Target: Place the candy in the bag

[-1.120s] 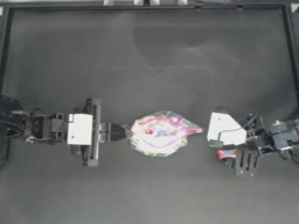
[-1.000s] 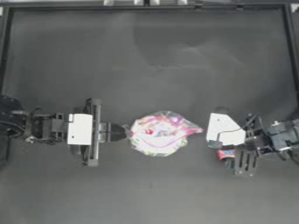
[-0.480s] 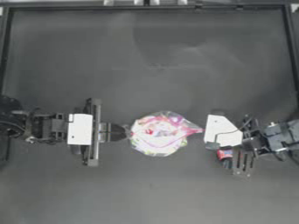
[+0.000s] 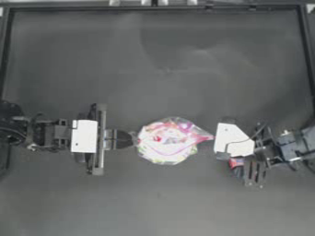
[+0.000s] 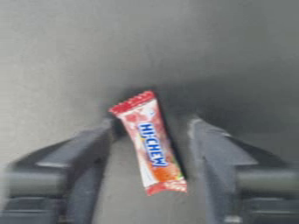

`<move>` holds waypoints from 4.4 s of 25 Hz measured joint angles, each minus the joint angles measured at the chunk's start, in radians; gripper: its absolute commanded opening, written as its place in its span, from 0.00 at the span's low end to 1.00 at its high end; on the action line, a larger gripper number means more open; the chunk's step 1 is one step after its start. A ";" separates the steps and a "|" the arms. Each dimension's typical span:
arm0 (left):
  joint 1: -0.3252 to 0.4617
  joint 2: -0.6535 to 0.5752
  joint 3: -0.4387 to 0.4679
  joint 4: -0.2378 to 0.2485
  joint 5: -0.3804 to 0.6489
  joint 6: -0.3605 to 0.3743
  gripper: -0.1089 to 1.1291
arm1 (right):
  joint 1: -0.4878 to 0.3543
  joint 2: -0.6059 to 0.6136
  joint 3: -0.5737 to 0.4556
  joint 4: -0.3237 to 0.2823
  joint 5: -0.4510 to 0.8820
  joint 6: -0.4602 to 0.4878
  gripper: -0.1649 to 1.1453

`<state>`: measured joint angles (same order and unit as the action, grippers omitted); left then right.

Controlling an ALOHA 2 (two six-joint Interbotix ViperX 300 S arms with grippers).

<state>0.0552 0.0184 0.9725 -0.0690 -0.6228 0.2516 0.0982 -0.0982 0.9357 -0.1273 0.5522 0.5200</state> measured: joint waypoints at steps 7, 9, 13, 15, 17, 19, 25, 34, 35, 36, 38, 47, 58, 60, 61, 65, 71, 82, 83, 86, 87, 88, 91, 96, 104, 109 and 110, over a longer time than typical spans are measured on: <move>0.000 0.000 0.000 0.000 0.000 0.000 0.12 | 0.000 0.000 0.000 0.014 0.008 0.002 0.36; 0.000 0.000 0.002 0.000 0.000 0.000 0.12 | -0.002 0.000 0.002 0.015 0.009 0.002 0.36; 0.000 0.000 0.000 0.000 0.000 0.000 0.12 | -0.002 0.000 0.002 0.023 0.012 0.002 0.34; 0.000 0.002 0.000 0.000 0.000 0.000 0.12 | 0.002 0.000 0.000 0.026 0.015 0.002 0.32; 0.000 0.000 0.000 0.000 0.000 0.000 0.12 | 0.005 -0.008 -0.002 0.028 0.021 0.006 0.31; 0.000 0.000 0.000 0.000 0.000 0.000 0.12 | 0.008 -0.018 -0.005 0.029 0.029 0.009 0.30; 0.000 0.000 0.000 0.000 0.000 0.000 0.12 | 0.009 -0.063 0.002 0.029 0.101 0.011 0.30; 0.000 0.000 0.000 0.000 0.000 0.000 0.12 | 0.009 -0.222 -0.041 0.011 0.156 0.009 0.30; 0.000 0.000 0.000 0.000 0.000 0.000 0.12 | 0.008 -0.242 -0.046 0.009 0.164 0.009 0.30; 0.000 0.000 0.000 0.000 0.000 0.000 0.12 | 0.008 -0.267 -0.054 0.003 0.173 0.009 0.30; 0.000 0.000 0.000 0.000 0.000 0.000 0.12 | 0.005 -0.304 -0.069 -0.009 0.186 0.009 0.30; 0.000 0.000 0.000 0.000 0.000 0.000 0.12 | -0.014 -0.354 -0.173 -0.103 0.189 0.000 0.30; 0.000 0.000 0.000 0.000 0.000 0.000 0.12 | -0.049 -0.252 -0.311 -0.201 0.077 -0.026 0.30; -0.002 0.002 0.000 0.000 0.000 0.000 0.12 | -0.058 -0.215 -0.333 -0.207 0.051 -0.038 0.29; -0.002 0.000 0.000 0.000 0.000 0.000 0.12 | -0.063 -0.193 -0.347 -0.209 0.037 -0.046 0.29; -0.003 0.000 0.000 0.000 0.000 0.000 0.12 | -0.081 -0.110 -0.391 -0.210 -0.002 -0.077 0.29; -0.005 0.000 0.000 0.000 -0.002 0.000 0.12 | -0.100 0.018 -0.439 -0.204 -0.048 -0.110 0.27; -0.005 0.000 0.000 0.000 -0.003 0.000 0.12 | -0.107 0.121 -0.443 -0.187 -0.095 -0.110 0.29; -0.003 0.000 0.000 0.000 -0.003 0.000 0.12 | -0.107 0.129 -0.445 -0.186 -0.098 -0.110 0.29; -0.005 0.000 0.000 0.000 -0.003 0.000 0.12 | -0.109 0.147 -0.445 -0.186 -0.107 -0.110 0.33; -0.005 0.000 0.000 0.000 -0.003 0.000 0.12 | -0.109 0.152 -0.445 -0.187 -0.112 -0.110 0.36; -0.003 0.000 0.000 0.000 -0.003 0.000 0.12 | -0.109 0.155 -0.445 -0.184 -0.117 -0.110 0.40; -0.003 0.000 0.000 0.000 -0.003 0.000 0.12 | -0.117 0.160 -0.445 -0.179 -0.123 -0.110 0.52; -0.003 0.000 -0.002 0.000 -0.003 0.000 0.12 | -0.132 0.163 -0.443 -0.166 -0.138 -0.110 0.74; -0.005 0.000 -0.002 0.000 -0.003 0.000 0.12 | -0.149 0.163 -0.443 -0.161 -0.158 -0.109 0.90; -0.006 0.002 -0.002 0.000 -0.003 0.000 0.12 | -0.160 0.163 -0.445 -0.163 -0.158 -0.110 0.90; -0.006 0.000 -0.002 0.000 -0.003 0.000 0.12 | -0.160 0.163 -0.443 -0.164 -0.158 -0.110 0.90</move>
<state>0.0491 0.0184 0.9710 -0.0690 -0.6259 0.2516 -0.0614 0.0644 0.4924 -0.2915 0.3942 0.4096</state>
